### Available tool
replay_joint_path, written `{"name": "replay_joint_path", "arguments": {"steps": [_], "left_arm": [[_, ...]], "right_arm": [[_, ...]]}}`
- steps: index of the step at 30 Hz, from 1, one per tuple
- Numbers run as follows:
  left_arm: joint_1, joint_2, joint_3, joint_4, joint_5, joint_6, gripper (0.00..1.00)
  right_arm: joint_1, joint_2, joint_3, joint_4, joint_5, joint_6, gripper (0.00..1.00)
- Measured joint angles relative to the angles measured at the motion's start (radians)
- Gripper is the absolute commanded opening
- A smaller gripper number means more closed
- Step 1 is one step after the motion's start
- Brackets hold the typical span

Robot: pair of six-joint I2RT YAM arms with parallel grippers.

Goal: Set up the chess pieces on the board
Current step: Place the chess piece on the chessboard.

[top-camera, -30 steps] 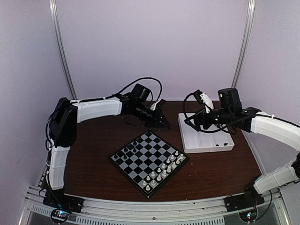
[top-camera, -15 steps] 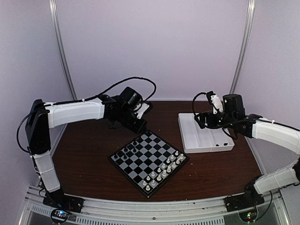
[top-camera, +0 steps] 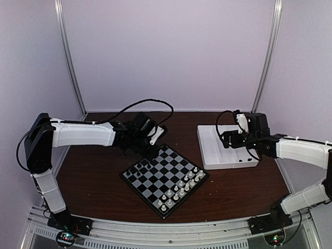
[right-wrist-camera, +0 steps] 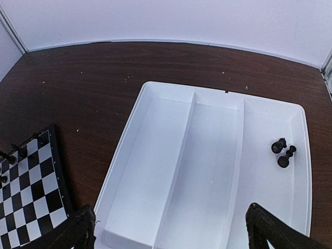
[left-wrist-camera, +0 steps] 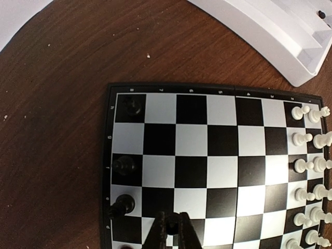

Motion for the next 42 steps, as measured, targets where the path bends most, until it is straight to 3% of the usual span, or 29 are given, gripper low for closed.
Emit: {"name": "replay_joint_path", "arguments": {"steps": [19, 42], "left_arm": [[-0.030, -0.007, -0.163, 0.283, -0.122, 0.019, 0.00], [-0.030, 0.047, -0.198, 0.340, -0.155, 0.018, 0.00]], "right_arm": [[-0.009, 0.000, -0.042, 0.072, -0.025, 0.016, 1.00], [-0.013, -0.011, -0.043, 0.075, -0.039, 0.018, 1.00]]}}
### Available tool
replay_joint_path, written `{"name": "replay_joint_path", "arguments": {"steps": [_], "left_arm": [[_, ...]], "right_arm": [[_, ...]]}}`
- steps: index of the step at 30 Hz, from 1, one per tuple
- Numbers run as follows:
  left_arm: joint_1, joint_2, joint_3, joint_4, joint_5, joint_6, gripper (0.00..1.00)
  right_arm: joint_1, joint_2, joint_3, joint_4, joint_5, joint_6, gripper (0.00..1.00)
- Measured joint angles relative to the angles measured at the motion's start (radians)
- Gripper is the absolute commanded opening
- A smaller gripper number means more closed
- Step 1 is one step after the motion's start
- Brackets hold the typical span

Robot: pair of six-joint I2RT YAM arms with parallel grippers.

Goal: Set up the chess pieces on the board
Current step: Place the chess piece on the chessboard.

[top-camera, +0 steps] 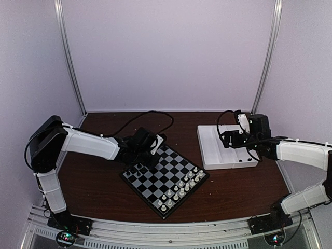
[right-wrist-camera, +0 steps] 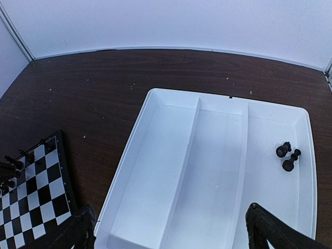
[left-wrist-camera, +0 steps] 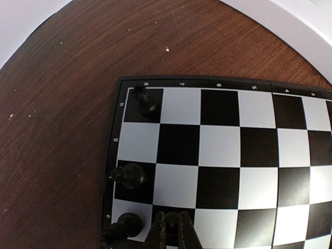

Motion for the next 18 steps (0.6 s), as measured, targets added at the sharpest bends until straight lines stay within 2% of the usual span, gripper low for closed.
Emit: {"name": "replay_joint_path", "arguments": {"steps": [14, 18], "left_arm": [[0.000, 0.003, -0.031, 0.005, -0.003, -0.009, 0.00], [0.000, 0.007, -0.031, 0.014, -0.004, -0.013, 0.13]], "right_arm": [[-0.002, 0.000, -0.002, 0.001, -0.004, 0.001, 1.00], [-0.002, 0.000, -0.002, 0.001, -0.005, 0.002, 1.00]]}}
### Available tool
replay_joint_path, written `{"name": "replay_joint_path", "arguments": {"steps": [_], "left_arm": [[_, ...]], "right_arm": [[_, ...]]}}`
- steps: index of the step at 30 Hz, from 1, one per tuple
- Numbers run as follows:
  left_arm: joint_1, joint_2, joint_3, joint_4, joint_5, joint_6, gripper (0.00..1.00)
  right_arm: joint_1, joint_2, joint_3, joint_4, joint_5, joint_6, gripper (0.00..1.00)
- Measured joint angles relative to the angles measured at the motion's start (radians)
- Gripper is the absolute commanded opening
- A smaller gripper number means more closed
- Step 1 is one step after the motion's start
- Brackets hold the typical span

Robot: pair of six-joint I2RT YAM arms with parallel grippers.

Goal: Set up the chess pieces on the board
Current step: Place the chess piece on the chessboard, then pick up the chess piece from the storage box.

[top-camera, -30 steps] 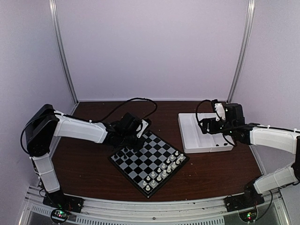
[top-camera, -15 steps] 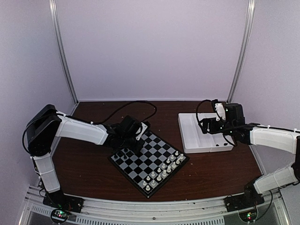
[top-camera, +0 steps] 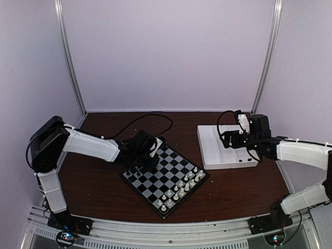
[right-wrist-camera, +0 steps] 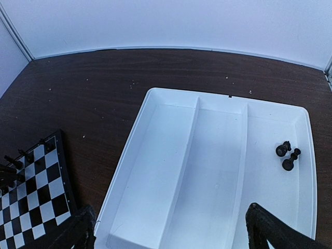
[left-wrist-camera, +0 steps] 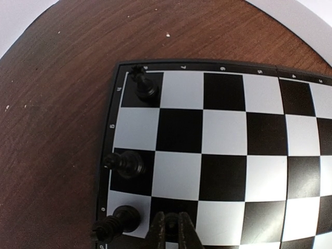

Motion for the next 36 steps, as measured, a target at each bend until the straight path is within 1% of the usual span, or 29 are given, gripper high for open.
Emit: {"name": "replay_joint_path", "arguments": {"steps": [3, 6, 11, 18, 22, 26, 28, 29, 32, 33, 34, 35, 36], "left_arm": [[0.000, 0.004, 0.000, 0.004, -0.006, -0.005, 0.14], [0.000, 0.006, 0.000, 0.003, -0.011, -0.006, 0.18], [0.000, 0.006, 0.001, -0.001, -0.011, -0.007, 0.21], [0.000, -0.004, 0.008, -0.029, -0.006, -0.008, 0.22], [-0.002, -0.059, 0.029, -0.083, 0.001, -0.007, 0.23], [-0.005, -0.151, 0.061, -0.120, 0.006, -0.006, 0.29], [-0.006, -0.193, 0.085, -0.137, 0.008, -0.006, 0.34], [-0.007, -0.210, 0.098, -0.143, 0.009, -0.006, 0.39], [-0.008, -0.253, 0.127, -0.157, 0.012, -0.005, 0.67], [-0.008, -0.265, 0.128, -0.162, 0.011, 0.005, 0.75], [-0.008, -0.277, 0.128, -0.169, 0.008, 0.003, 0.82], [-0.008, -0.292, 0.126, -0.175, 0.006, 0.010, 0.86], [-0.008, -0.307, 0.122, -0.176, 0.003, 0.014, 0.89]], "right_arm": [[-0.001, 0.000, 0.000, 0.000, -0.002, 0.000, 1.00], [-0.001, 0.000, 0.000, 0.000, -0.006, 0.000, 1.00], [-0.002, 0.000, 0.000, 0.000, -0.010, 0.000, 1.00], [-0.005, 0.000, 0.000, 0.000, -0.014, 0.002, 1.00], [-0.008, 0.006, 0.001, -0.008, -0.006, 0.003, 1.00], [-0.019, 0.029, 0.003, -0.021, 0.000, 0.012, 1.00], [-0.028, 0.040, 0.011, -0.040, 0.006, 0.024, 1.00], [-0.034, 0.047, 0.021, -0.057, 0.012, 0.029, 1.00], [-0.060, 0.079, 0.094, -0.150, 0.052, 0.062, 0.98], [-0.073, 0.093, 0.126, -0.185, 0.064, 0.071, 0.94], [-0.084, 0.105, 0.152, -0.211, 0.073, 0.076, 0.87], [-0.104, 0.123, 0.192, -0.253, 0.080, 0.084, 0.83], [-0.121, 0.138, 0.222, -0.280, 0.089, 0.085, 0.81]]}}
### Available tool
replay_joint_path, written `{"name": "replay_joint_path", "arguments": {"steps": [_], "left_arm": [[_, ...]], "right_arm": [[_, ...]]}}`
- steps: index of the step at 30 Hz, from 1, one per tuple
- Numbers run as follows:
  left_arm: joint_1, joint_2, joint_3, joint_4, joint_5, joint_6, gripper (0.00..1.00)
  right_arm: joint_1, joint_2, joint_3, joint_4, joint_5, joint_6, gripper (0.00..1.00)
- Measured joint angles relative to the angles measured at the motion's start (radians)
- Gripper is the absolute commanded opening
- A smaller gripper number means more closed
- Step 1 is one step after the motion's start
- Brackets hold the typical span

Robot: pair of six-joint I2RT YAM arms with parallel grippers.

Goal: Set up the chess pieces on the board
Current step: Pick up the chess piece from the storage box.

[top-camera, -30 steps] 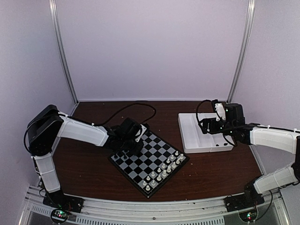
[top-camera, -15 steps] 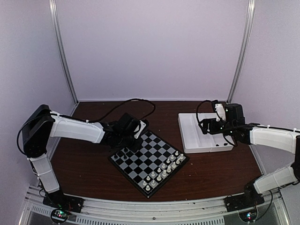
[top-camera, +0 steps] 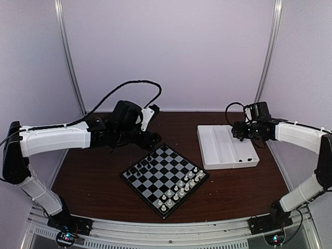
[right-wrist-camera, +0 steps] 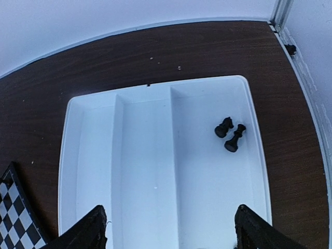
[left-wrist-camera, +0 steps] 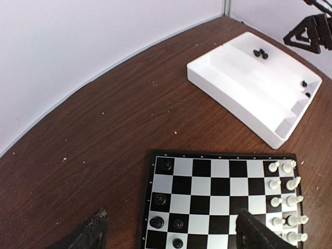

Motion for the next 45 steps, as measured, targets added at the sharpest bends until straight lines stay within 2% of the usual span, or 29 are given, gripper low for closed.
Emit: {"name": "replay_joint_path", "arguments": {"steps": [6, 15, 19, 30, 45], "left_arm": [[0.000, -0.037, -0.004, -0.008, -0.015, 0.012, 0.90], [0.000, -0.045, -0.005, -0.017, 0.010, 0.003, 0.90], [0.000, -0.045, -0.005, -0.016, 0.062, -0.023, 0.90], [0.000, -0.045, -0.045, 0.014, 0.141, -0.084, 0.90], [0.000, -0.045, -0.049, 0.034, 0.155, -0.087, 0.89]], "right_arm": [[-0.091, 0.099, 0.156, -0.166, 0.045, 0.026, 0.59], [-0.132, 0.341, 0.319, -0.303, 0.067, 0.109, 0.48], [-0.132, 0.393, 0.352, -0.325, 0.071, 0.170, 0.39], [-0.134, 0.513, 0.448, -0.328, 0.091, 0.271, 0.34], [-0.144, 0.651, 0.557, -0.346, 0.150, 0.333, 0.32]]}}
